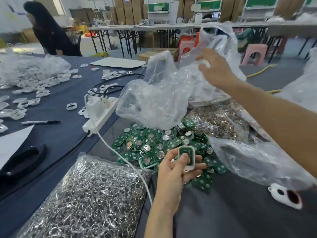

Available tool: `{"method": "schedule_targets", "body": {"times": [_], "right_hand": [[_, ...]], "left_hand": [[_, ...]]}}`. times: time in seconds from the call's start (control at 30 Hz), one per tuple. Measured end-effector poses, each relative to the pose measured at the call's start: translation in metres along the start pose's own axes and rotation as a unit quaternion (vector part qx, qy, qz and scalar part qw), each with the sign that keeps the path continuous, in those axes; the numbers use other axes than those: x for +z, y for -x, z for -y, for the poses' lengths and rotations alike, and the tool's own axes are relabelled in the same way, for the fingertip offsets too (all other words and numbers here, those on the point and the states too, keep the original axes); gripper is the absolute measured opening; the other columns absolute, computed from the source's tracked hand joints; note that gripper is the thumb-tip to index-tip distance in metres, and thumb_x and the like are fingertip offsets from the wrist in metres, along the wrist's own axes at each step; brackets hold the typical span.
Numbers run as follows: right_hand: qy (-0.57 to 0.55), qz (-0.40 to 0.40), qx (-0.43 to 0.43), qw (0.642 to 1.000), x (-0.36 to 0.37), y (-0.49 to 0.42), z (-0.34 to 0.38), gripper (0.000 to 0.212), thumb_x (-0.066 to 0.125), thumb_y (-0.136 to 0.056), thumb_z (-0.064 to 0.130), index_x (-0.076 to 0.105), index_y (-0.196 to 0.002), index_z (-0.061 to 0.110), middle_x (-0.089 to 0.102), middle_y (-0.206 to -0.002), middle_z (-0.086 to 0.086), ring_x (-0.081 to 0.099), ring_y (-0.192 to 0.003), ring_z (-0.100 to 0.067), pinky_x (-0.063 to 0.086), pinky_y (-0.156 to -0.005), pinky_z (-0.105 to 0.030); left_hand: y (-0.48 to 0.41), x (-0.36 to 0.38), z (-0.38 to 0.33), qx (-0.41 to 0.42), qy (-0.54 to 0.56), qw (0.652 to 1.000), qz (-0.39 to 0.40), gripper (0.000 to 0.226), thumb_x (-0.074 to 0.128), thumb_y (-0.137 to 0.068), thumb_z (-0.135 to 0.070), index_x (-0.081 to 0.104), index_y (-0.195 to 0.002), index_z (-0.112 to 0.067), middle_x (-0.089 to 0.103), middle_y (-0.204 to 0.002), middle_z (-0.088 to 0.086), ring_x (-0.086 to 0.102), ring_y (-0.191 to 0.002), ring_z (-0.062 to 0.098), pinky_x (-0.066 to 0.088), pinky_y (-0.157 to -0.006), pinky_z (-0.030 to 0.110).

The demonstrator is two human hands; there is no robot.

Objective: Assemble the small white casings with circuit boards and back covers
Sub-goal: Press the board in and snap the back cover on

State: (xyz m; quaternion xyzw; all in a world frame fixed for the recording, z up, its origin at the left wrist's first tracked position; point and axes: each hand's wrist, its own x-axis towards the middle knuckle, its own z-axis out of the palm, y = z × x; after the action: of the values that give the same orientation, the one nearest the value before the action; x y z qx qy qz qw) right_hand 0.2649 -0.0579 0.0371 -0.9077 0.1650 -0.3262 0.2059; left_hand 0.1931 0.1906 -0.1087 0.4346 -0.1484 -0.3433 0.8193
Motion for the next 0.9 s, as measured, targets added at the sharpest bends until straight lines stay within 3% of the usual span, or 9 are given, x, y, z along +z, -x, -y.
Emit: {"method": "schedule_targets", "body": {"times": [0.07,0.13,0.27,0.43,0.5,0.67,0.73,0.83,0.9], "right_hand": [[0.122,0.128,0.120,0.977,-0.004,-0.020,-0.028,0.048,0.052,-0.096,0.036,0.044,-0.136,0.012,0.034,-0.150,-0.014,0.037,-0.133,-0.030,0.031,-0.108,-0.036],[0.247,0.201,0.163,0.934,-0.003,-0.019,-0.045,0.032,0.055,-0.094,0.035,0.055,-0.106,0.005,0.053,-0.125,-0.022,0.052,-0.111,-0.035,0.044,-0.085,-0.036],[0.279,0.159,0.109,0.941,0.005,-0.006,-0.057,0.011,0.046,-0.096,0.011,0.053,-0.090,0.004,0.052,-0.096,-0.017,0.052,-0.092,-0.033,0.036,-0.070,-0.032],[0.110,0.271,0.056,0.955,-0.028,0.029,-0.040,0.016,0.044,-0.098,0.012,0.059,-0.091,0.008,0.055,-0.090,-0.004,0.051,-0.085,-0.026,0.039,-0.062,-0.020],[0.048,0.362,0.021,0.931,-0.044,0.055,-0.023,0.019,0.050,-0.096,0.012,0.058,-0.079,0.016,0.057,-0.078,0.009,0.052,-0.071,-0.013,0.037,-0.055,-0.008],[-0.099,0.499,0.080,0.857,-0.064,0.095,-0.017,0.024,0.060,-0.093,0.026,0.061,-0.073,0.014,0.051,-0.053,0.010,0.041,-0.048,-0.008,0.037,-0.050,-0.015],[-0.097,0.423,0.094,0.896,-0.069,0.091,-0.020,0.029,0.059,-0.091,0.037,0.066,-0.073,0.014,0.058,-0.054,0.007,0.050,-0.049,-0.008,0.042,-0.052,-0.013],[-0.149,0.073,0.135,0.977,-0.064,0.067,-0.037,0.028,0.060,-0.092,0.026,0.067,-0.073,0.008,0.066,-0.066,0.003,0.057,-0.062,-0.006,0.047,-0.062,-0.019],[-0.108,-0.086,0.189,0.972,-0.063,0.046,-0.056,0.015,0.052,-0.091,0.006,0.066,-0.097,0.004,0.059,-0.096,-0.010,0.052,-0.074,-0.015,0.046,-0.068,-0.029]], "left_hand": [[0.000,0.000,0.000,0.000,0.005,1.000,-0.003,0.030,0.061,-0.079,-0.020,0.056,-0.103,-0.004,0.072,-0.089,0.020,0.072,-0.072,0.026,0.057,-0.058,0.024],[0.000,-0.001,0.000,-0.003,0.014,1.000,-0.003,0.030,0.062,-0.078,-0.019,0.056,-0.103,-0.004,0.072,-0.089,0.022,0.073,-0.072,0.027,0.057,-0.057,0.023],[-0.002,-0.001,0.002,-0.002,0.012,1.000,-0.001,0.030,0.062,-0.079,-0.018,0.056,-0.104,-0.003,0.071,-0.091,0.024,0.073,-0.072,0.027,0.057,-0.057,0.023],[-0.002,0.000,0.000,-0.001,0.004,1.000,-0.009,0.030,0.060,-0.080,-0.016,0.054,-0.106,-0.001,0.071,-0.090,0.025,0.072,-0.071,0.026,0.057,-0.056,0.023],[-0.001,0.001,0.000,-0.003,0.007,1.000,-0.013,0.031,0.060,-0.080,-0.015,0.053,-0.107,0.000,0.071,-0.089,0.025,0.072,-0.069,0.025,0.056,-0.055,0.023],[0.000,0.002,-0.002,-0.005,0.009,1.000,-0.014,0.030,0.060,-0.080,-0.014,0.054,-0.106,0.001,0.071,-0.090,0.026,0.072,-0.069,0.025,0.057,-0.055,0.023],[0.000,0.003,-0.002,-0.004,0.006,1.000,-0.018,0.029,0.059,-0.081,-0.014,0.055,-0.106,0.000,0.071,-0.090,0.025,0.072,-0.069,0.025,0.057,-0.055,0.022],[-0.001,0.003,-0.002,-0.005,0.005,1.000,-0.022,0.028,0.058,-0.081,-0.013,0.054,-0.105,0.000,0.071,-0.089,0.025,0.072,-0.068,0.025,0.057,-0.054,0.022],[0.000,0.003,-0.002,-0.006,0.006,1.000,-0.023,0.026,0.058,-0.080,-0.013,0.055,-0.104,-0.001,0.071,-0.089,0.025,0.072,-0.067,0.025,0.057,-0.054,0.023]]}}
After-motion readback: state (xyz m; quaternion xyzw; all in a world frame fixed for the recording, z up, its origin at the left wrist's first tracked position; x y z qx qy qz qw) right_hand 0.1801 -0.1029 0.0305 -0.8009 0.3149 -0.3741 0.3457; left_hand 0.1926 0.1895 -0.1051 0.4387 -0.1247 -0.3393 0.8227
